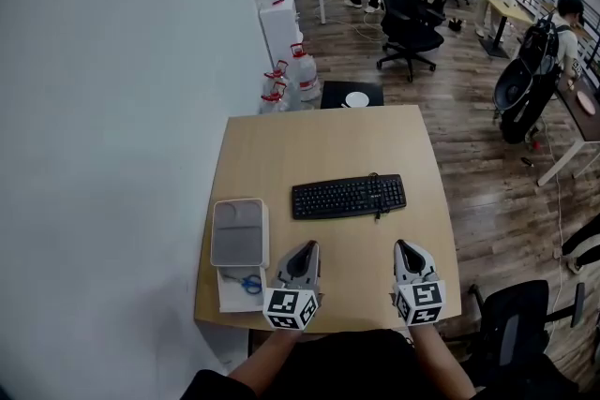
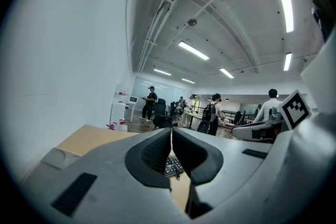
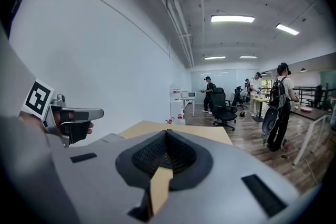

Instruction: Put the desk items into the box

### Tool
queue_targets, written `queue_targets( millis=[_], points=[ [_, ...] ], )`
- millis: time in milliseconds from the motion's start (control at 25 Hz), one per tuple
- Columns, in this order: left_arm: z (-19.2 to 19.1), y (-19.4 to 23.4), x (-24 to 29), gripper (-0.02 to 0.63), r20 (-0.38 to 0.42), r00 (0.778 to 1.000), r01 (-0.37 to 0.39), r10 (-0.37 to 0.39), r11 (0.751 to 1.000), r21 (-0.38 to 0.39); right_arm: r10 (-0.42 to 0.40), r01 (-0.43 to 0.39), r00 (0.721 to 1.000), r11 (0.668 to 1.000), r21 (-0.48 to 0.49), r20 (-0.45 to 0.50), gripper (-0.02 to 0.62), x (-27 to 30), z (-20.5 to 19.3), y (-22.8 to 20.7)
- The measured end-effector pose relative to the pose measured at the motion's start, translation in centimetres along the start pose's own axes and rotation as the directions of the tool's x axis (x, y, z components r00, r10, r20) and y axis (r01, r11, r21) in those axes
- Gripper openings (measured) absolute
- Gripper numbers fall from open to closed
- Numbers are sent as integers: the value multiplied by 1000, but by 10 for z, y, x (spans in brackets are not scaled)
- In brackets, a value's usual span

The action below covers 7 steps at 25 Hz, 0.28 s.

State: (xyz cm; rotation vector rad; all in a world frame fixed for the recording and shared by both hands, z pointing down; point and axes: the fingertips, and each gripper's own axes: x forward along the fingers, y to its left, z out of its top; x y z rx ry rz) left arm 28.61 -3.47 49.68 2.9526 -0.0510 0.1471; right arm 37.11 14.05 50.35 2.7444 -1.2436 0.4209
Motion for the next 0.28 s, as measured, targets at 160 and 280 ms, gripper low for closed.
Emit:
queue_targets(
  millis=[160,280],
  points=[
    [-5,-5,10,20,-1,1000,-8,8,1000,2,9,-9,1000,1000,1,-1,60,5,-5,-12],
    [-5,-6,19,20,-3,1000,-13,13,1000,2,14,-14,1000,1000,1,-1,60,12,-3,-20]
  ],
)
